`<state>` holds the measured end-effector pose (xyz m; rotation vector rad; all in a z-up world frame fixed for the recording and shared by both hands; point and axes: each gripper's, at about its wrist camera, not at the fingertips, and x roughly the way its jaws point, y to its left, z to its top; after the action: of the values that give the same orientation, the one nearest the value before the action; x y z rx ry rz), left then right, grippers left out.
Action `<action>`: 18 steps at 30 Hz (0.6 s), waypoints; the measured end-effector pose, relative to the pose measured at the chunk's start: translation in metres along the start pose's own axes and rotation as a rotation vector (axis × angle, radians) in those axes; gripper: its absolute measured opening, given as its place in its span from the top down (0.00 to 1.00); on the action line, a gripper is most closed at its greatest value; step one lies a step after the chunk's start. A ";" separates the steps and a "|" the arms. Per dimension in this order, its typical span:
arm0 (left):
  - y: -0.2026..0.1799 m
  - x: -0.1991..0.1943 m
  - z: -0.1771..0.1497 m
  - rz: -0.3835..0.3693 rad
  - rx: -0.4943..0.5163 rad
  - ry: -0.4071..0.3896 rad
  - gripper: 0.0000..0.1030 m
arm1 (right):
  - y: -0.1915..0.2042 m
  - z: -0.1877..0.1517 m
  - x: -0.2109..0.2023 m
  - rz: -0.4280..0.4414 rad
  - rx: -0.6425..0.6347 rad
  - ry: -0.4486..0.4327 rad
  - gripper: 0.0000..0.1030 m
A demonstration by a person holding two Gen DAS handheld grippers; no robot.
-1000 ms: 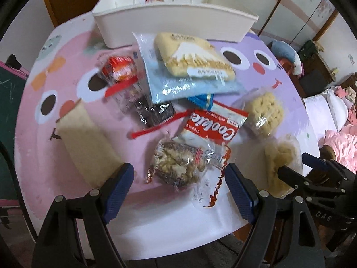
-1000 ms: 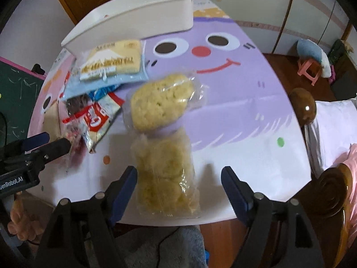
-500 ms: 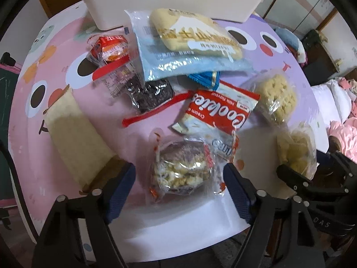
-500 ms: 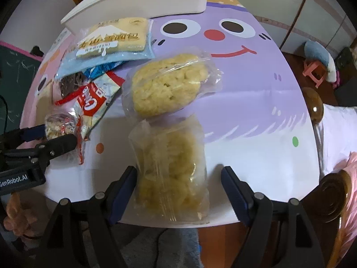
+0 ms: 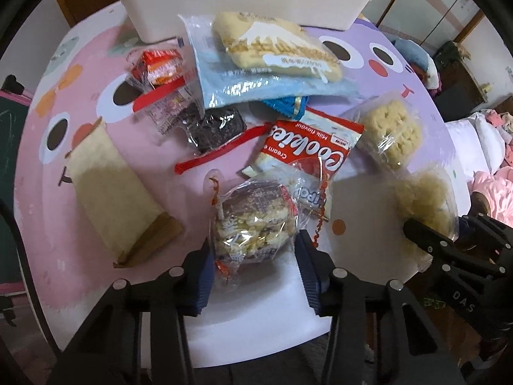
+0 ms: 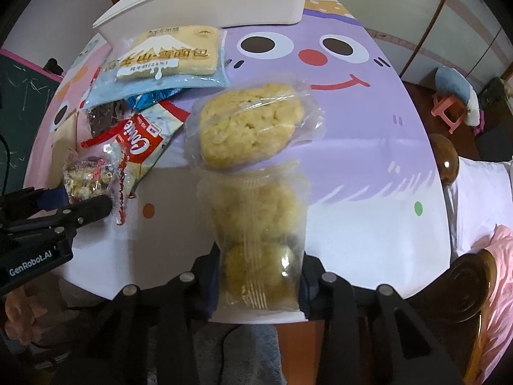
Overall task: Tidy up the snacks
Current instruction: 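Grasp the round cookie bag with the left tool while the right tool grasps a cracker bag, then lift both bags and carry them over the white tray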
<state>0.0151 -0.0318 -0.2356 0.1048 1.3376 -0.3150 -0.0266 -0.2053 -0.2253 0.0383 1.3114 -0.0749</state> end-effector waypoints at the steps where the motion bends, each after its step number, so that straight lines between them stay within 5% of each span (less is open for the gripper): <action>1: 0.000 -0.003 0.000 0.004 0.003 -0.006 0.56 | 0.000 -0.001 -0.003 0.006 0.004 -0.003 0.64; 18: -0.010 -0.110 0.040 0.025 -0.007 -0.177 0.57 | 0.013 0.040 -0.088 0.076 -0.011 -0.179 0.64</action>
<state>0.0286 -0.0333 -0.1189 0.0857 1.1613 -0.2912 -0.0091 -0.1926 -0.1303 0.0706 1.1297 -0.0056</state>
